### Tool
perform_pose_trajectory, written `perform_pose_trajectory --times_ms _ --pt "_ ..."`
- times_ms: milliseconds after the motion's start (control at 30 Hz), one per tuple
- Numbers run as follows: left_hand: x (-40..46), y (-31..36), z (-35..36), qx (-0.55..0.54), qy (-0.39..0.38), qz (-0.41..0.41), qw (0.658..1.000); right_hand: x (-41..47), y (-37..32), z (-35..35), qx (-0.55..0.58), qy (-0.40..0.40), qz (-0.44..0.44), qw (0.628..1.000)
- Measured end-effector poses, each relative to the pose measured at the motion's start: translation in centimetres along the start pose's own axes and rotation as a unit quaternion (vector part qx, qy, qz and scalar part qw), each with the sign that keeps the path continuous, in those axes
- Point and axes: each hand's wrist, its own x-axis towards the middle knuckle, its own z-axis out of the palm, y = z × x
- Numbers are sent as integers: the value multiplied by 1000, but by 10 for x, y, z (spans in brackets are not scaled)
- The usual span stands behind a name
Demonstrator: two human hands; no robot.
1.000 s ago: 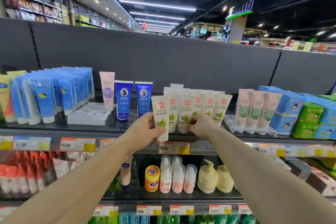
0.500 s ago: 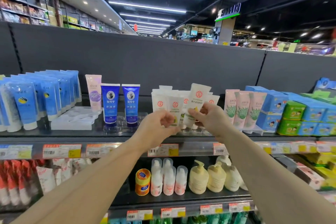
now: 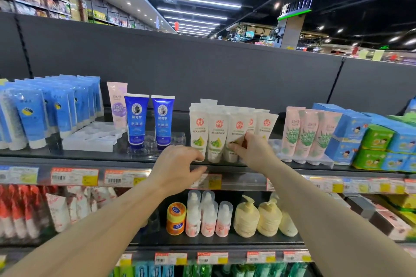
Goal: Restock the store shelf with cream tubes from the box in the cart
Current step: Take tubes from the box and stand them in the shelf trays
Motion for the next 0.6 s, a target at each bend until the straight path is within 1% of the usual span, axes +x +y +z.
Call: perform_pose_trajectory --times_ms 233,367,433,500,533,600 --pt "-3 -1 0 17 -5 -13 1000 -4 -3 1 -14 -11 3 1000" --pt "-2 2 -3 26 -42 -30 998 -3 1 2 2 -21 26 999" --pt "0 4 -7 0 -67 -47 997 -3 3 3 15 -14 36 999" --pt "2 5 -11 -40 -83 -65 994 -8 3 2 34 4 49 998" --pt "1 6 -13 -50 -79 -70 993 -12 3 2 51 23 58 997" --pt "-3 7 -20 -47 -44 -70 995 -21 1 2 85 80 74 990"
